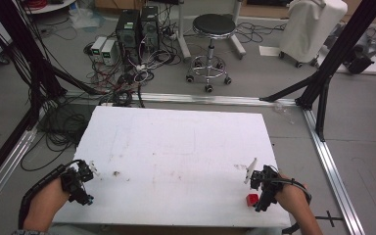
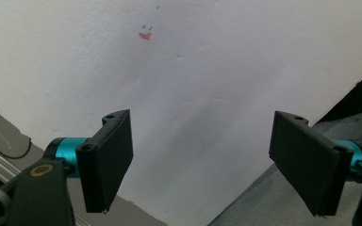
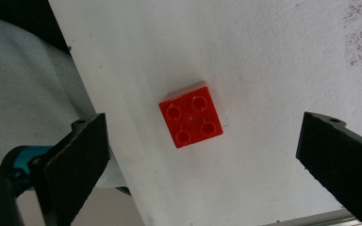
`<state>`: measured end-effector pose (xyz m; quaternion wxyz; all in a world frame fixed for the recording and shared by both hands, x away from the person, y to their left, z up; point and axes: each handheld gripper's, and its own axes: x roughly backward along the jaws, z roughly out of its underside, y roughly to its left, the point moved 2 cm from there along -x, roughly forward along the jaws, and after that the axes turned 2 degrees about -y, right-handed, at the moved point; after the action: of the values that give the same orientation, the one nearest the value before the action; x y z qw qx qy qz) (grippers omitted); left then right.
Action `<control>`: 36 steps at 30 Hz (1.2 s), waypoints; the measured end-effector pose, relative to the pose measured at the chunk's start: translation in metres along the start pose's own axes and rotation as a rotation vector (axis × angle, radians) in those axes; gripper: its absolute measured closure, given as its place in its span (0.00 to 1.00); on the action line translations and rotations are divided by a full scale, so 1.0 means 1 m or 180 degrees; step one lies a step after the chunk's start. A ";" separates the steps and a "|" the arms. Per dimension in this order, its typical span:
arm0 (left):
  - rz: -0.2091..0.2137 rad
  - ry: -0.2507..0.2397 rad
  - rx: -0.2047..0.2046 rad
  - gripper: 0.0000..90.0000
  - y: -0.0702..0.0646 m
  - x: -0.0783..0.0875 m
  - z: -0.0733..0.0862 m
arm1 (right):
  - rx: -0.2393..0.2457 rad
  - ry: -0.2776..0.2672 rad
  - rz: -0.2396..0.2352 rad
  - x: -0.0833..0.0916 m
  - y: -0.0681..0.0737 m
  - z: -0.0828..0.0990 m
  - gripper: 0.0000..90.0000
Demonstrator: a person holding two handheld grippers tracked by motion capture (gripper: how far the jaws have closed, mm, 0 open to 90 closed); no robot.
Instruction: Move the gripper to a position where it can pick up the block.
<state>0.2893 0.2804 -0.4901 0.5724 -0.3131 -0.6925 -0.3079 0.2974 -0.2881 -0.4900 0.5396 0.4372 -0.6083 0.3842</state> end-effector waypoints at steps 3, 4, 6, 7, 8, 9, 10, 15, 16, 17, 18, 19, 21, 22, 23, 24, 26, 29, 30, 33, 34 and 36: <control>0.0000 -0.0016 0.0026 0.25 -0.001 0.001 0.001 | -0.0010 -0.0013 0.0007 0.001 0.000 0.001 0.03; 0.0000 -0.0016 0.0026 0.25 -0.001 0.001 0.001 | -0.0010 -0.0013 0.0007 0.001 0.000 0.001 0.03; -0.0018 -0.0017 0.0009 0.25 -0.001 0.001 0.000 | -0.0003 -0.0019 -0.0002 0.001 0.000 0.002 0.03; -0.0010 -0.0018 0.0010 0.25 -0.001 0.002 0.000 | -0.0006 -0.0015 0.0004 0.002 0.001 0.002 0.03; -0.0010 -0.0018 0.0010 0.25 -0.001 0.002 0.000 | -0.0006 -0.0015 0.0004 0.002 0.001 0.002 0.03; -0.0013 -0.0016 0.0009 0.25 -0.001 0.001 0.000 | -0.0007 -0.0014 0.0001 0.002 0.000 0.003 0.03; -0.0014 -0.0023 0.0020 0.25 -0.001 0.001 0.000 | -0.0007 -0.0014 0.0001 0.002 0.000 0.003 0.03; -0.0014 -0.0019 0.0013 0.25 -0.001 0.001 0.000 | -0.0014 -0.0025 0.0012 0.003 0.001 0.003 0.03; -0.0014 -0.0019 0.0013 0.25 -0.001 0.001 0.000 | -0.0013 -0.0026 0.0012 0.003 0.001 0.003 0.03; -0.0007 -0.0018 0.0007 0.25 -0.001 0.001 0.000 | -0.0015 -0.0031 0.0010 0.003 0.001 0.003 0.03; -0.0007 -0.0018 0.0007 0.25 -0.001 0.001 0.000 | -0.0015 -0.0027 0.0011 0.003 0.001 0.003 0.03; -0.0012 -0.0008 0.0004 0.25 -0.001 0.001 0.000 | -0.0015 -0.0027 0.0010 0.003 0.001 0.003 0.03; 0.0003 -0.0013 0.0006 0.25 -0.001 0.000 0.000 | -0.0021 -0.0022 0.0005 0.003 0.001 0.003 0.03; 0.0003 -0.0013 0.0006 0.25 -0.001 0.000 0.000 | -0.0021 -0.0022 0.0005 0.003 0.001 0.003 0.03; -0.0006 -0.0015 0.0017 0.25 -0.001 0.000 0.001 | -0.0001 -0.0017 -0.0006 0.002 0.000 0.002 0.03; -0.0006 -0.0016 0.0020 0.25 -0.001 0.000 0.001 | -0.0003 -0.0011 -0.0004 0.003 0.001 0.002 0.03; -0.0005 -0.0013 0.0028 0.25 -0.001 0.000 0.001 | -0.0003 -0.0015 -0.0006 0.003 0.000 0.002 0.03; -0.0014 -0.0012 0.0018 0.25 0.000 0.000 0.001 | 0.0004 -0.0021 -0.0008 0.003 -0.001 0.002 0.03; -0.0016 -0.0015 0.0017 0.25 0.000 0.000 0.001 | 0.0004 -0.0021 -0.0008 0.003 -0.001 0.002 0.03; -0.0015 -0.0012 0.0028 0.25 0.000 0.000 0.001 | 0.0001 -0.0023 -0.0016 0.003 -0.002 0.002 0.03; -0.0015 -0.0012 0.0028 0.25 0.000 0.000 0.001 | 0.0006 -0.0021 -0.0010 0.003 -0.002 0.002 0.03; -0.0005 -0.0029 0.0053 0.25 -0.001 0.000 0.002 | 0.0001 -0.0022 -0.0019 0.004 -0.002 0.001 0.03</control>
<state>0.2876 0.2811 -0.4900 0.5716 -0.3093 -0.6978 -0.3012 0.2984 -0.2903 -0.4865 0.5386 0.4404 -0.6087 0.3813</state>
